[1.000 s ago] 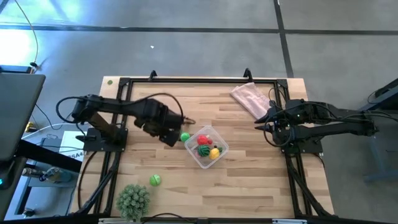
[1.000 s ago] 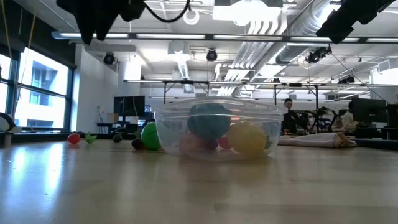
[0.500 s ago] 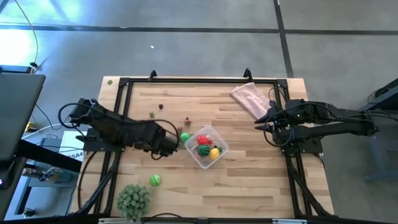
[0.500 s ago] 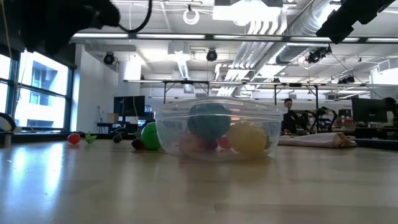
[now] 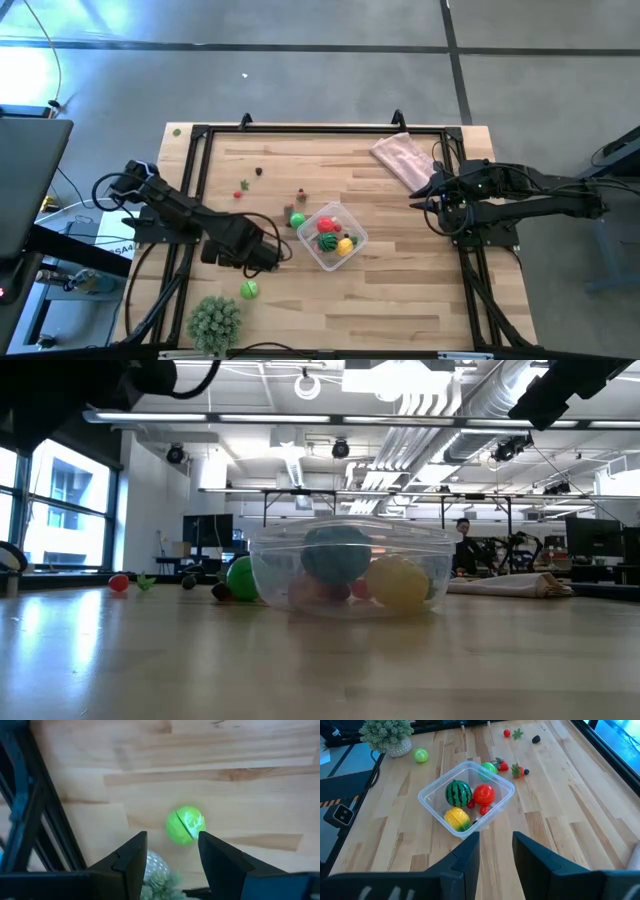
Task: Pick and placing Produce into tupperware
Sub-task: Put the green cabbage into the transparent container
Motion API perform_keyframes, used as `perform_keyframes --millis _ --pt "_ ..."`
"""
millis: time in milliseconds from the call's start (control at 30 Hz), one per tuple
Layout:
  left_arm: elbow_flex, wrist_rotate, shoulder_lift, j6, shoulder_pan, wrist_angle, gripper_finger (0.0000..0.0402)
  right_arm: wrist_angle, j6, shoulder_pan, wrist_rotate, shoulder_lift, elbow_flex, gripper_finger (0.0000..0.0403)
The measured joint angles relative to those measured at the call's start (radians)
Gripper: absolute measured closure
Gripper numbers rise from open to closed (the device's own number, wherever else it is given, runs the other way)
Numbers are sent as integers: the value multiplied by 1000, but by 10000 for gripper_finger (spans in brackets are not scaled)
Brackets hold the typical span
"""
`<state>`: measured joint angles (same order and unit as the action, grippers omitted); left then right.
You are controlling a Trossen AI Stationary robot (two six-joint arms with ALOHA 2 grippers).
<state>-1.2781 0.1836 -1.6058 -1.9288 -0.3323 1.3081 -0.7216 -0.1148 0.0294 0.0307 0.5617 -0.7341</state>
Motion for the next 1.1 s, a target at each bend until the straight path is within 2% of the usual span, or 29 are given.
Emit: perform_keyframes --millis 233,533,700,867,1100 --pt "0 -34 0 -198 -58 -161 236 0 0 0 0 0 0 297" --pt "0 -53 -77 -532 -133 -195 236 0 0 0 0 0 0 297" --pt "0 -41 -107 -596 -142 -213 236 0 0 0 0 0 0 297" --pt "-1 5 -150 -616 -140 -212 236 0 0 0 0 0 0 297" --pt "0 6 -184 -616 -140 -204 236 0 0 0 0 0 0 297"
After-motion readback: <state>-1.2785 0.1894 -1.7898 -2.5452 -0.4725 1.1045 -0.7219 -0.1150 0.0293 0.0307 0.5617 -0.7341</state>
